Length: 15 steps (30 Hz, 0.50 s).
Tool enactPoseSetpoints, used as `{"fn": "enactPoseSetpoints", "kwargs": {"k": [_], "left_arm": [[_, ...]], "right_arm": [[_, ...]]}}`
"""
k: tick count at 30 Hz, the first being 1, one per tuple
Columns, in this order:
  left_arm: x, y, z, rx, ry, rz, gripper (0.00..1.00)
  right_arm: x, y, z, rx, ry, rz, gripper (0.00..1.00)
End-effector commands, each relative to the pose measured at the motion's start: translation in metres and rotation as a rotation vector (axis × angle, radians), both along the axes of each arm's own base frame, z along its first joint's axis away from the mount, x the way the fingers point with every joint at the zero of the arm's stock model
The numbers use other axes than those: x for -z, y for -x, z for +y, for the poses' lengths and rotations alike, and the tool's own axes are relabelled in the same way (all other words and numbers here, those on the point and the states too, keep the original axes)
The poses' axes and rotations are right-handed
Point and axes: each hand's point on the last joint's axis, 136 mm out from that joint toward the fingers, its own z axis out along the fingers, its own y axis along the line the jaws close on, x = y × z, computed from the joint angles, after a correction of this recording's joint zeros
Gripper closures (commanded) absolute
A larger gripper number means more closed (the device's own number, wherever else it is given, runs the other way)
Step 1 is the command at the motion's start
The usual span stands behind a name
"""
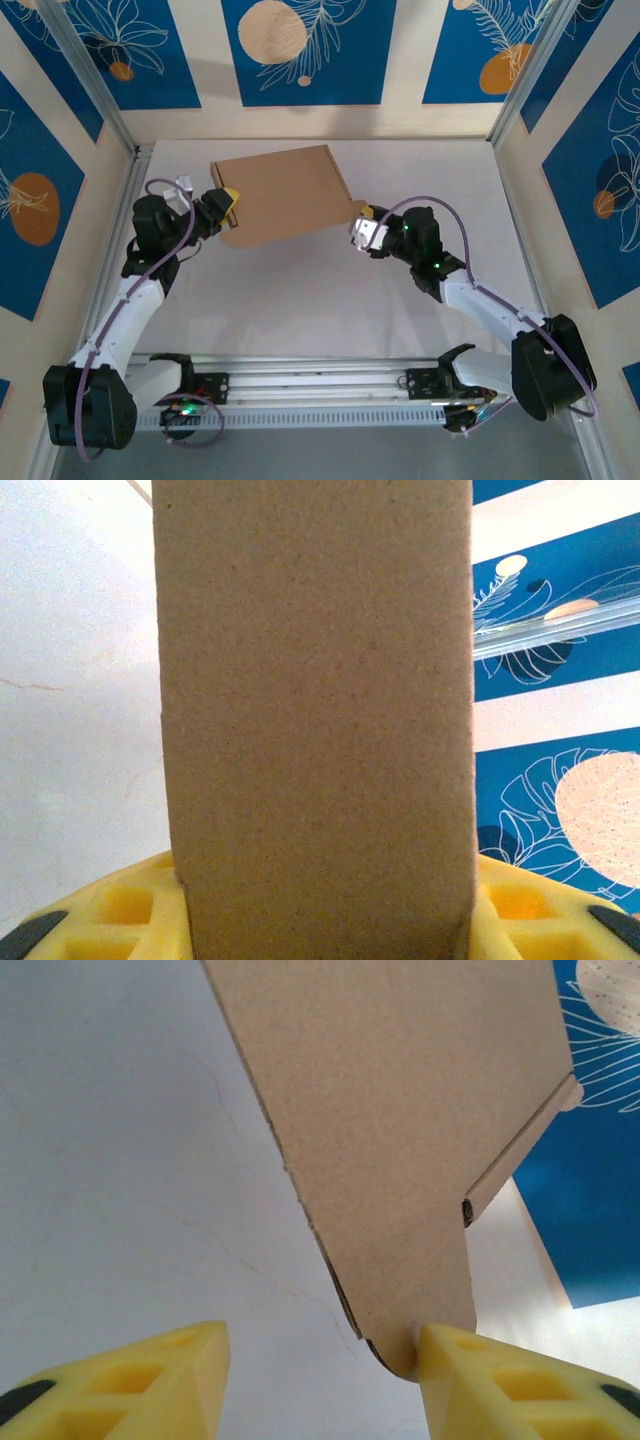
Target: Fold the paper box
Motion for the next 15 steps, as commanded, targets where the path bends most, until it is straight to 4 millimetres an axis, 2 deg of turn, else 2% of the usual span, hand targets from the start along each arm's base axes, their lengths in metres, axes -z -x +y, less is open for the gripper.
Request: {"fn": "enactPoseSetpoints", "kwargs": {"k": [1,5,10,13,15], "left_arm": [[-0.015,0.0,0.0,0.011,0.046,-0.048,0.71],[-0.017,0.0,0.0,0.01,0.06,-0.05,0.71],[-0.021,-0.002,0.0,0.001,0.097,-0.057,0.72],[-0.024,-0.003,0.002,-0.013,0.133,-0.063,0.72],[-0.024,-0.004,0.003,-0.023,0.162,-0.063,0.72]], "right_arm": [[-0.039,-0.015,0.001,0.053,-0.174,-0.002,0.56],[-0.05,-0.016,0.008,0.046,-0.273,0.038,0.72],[-0.053,-0.013,0.011,0.043,-0.34,0.085,0.86],[-0.056,-0.014,0.01,0.064,-0.405,0.118,0.91],[-0.058,-0.013,0.013,0.065,-0.459,0.147,0.91]]}}
